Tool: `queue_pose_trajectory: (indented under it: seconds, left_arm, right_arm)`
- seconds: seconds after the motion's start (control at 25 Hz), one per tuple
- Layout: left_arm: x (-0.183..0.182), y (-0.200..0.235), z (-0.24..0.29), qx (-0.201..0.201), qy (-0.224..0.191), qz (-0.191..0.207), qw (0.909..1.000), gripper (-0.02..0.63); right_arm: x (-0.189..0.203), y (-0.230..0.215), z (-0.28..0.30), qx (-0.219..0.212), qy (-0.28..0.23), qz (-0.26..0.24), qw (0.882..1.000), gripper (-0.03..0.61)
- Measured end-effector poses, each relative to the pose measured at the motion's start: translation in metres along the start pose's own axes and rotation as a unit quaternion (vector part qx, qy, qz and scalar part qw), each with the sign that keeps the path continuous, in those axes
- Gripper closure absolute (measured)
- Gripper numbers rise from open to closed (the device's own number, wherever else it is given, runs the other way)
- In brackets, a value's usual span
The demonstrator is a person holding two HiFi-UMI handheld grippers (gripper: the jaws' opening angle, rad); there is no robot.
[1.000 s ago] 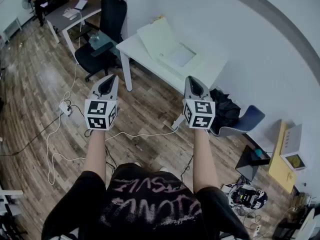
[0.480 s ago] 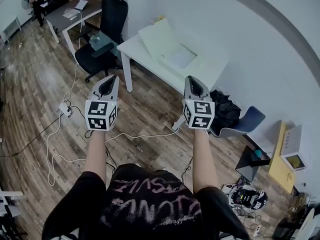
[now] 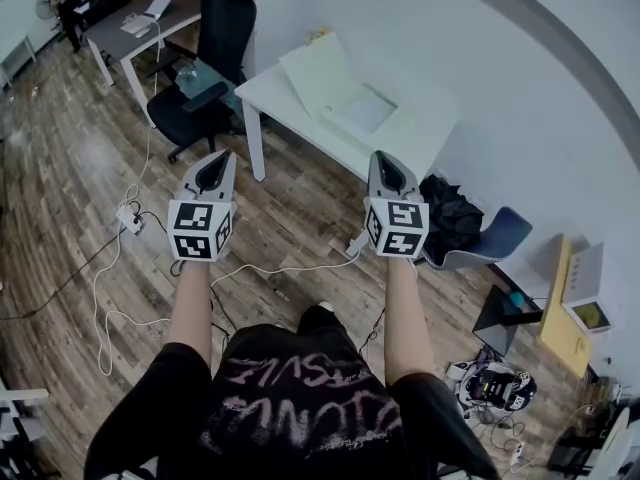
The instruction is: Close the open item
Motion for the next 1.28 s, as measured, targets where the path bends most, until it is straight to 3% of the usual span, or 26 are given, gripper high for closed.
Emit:
queue_pose_trajectory:
  seconds: [0.56, 1.28]
  left_arm:
    - [0.007, 0.026, 0.043, 0.0, 0.0, 0.0, 1.0, 0.612]
    - [0.042, 0.048, 0.191, 0.01, 0.041, -0.004, 0.9991, 0.612]
  right_arm:
    - [0.011, -0.008, 0.049, 0.004, 0.006, -0.003, 1.0, 0.568]
    - [0.05, -0.082, 0.173, 0.018, 0.034, 0.013, 0.999, 0.568]
Point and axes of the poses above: the fingertips, and each gripper's own axes: z forward along the fingers, y to its left, x out of its underside, the point moved 3 cm from there along -z, backward along the fingers, and after that the axes turned 2 degrees about -y, right-handed, at the moved point
